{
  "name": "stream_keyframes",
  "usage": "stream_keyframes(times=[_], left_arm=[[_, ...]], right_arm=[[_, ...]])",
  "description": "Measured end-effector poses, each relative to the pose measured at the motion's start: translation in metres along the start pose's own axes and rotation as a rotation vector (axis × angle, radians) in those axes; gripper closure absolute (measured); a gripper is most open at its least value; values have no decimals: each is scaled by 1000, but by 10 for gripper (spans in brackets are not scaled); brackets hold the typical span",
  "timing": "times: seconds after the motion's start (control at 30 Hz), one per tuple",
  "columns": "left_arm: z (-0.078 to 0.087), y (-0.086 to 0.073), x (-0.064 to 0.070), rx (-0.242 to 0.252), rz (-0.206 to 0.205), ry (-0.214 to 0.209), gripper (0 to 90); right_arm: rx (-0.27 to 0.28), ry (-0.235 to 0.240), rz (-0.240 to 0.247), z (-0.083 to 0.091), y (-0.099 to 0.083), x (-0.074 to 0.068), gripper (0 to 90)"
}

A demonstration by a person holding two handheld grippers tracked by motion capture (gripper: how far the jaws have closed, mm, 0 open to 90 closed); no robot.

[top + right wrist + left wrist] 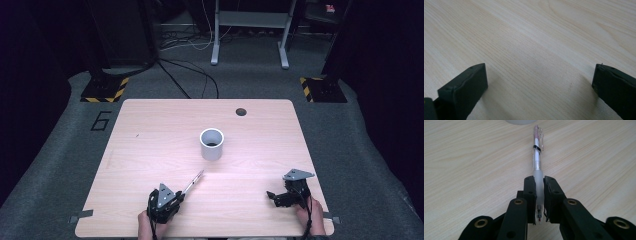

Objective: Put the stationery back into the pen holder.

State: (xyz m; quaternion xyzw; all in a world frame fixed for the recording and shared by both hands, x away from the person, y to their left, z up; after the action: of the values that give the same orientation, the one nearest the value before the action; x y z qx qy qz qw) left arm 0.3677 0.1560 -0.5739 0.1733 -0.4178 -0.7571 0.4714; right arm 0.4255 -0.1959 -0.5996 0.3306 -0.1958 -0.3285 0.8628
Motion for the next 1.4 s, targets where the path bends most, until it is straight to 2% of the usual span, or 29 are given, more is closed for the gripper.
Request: stream_keyframes(times=[0.37, 0.73, 1.03, 1.4], left_arm=[[17, 21, -8, 35, -16, -24, 810], [32, 35, -18, 37, -25, -52, 810], [44, 46, -28, 53, -9, -72, 810], [56, 66, -41, 67, -13, -63, 810]], right_arm=[[0, 0, 0, 0, 0, 0, 0], [1, 0, 6, 0, 0, 1, 0], [1, 1, 6, 0, 0, 1, 0], [1, 3, 5, 0, 0, 1, 0]])
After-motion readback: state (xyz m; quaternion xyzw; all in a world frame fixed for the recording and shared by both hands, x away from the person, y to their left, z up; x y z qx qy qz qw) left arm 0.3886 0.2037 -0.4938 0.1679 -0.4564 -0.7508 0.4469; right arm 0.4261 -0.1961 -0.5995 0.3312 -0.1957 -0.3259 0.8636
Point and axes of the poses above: each handheld gripper's, and its own axes: z roughly backward along the jaws, y roughly out of its top, x roughly to its right, the point moved 10 cm from there along -z, roughly forward along the jaws, and after that the axes turned 10 degrees about z, right-handed, at the moved point
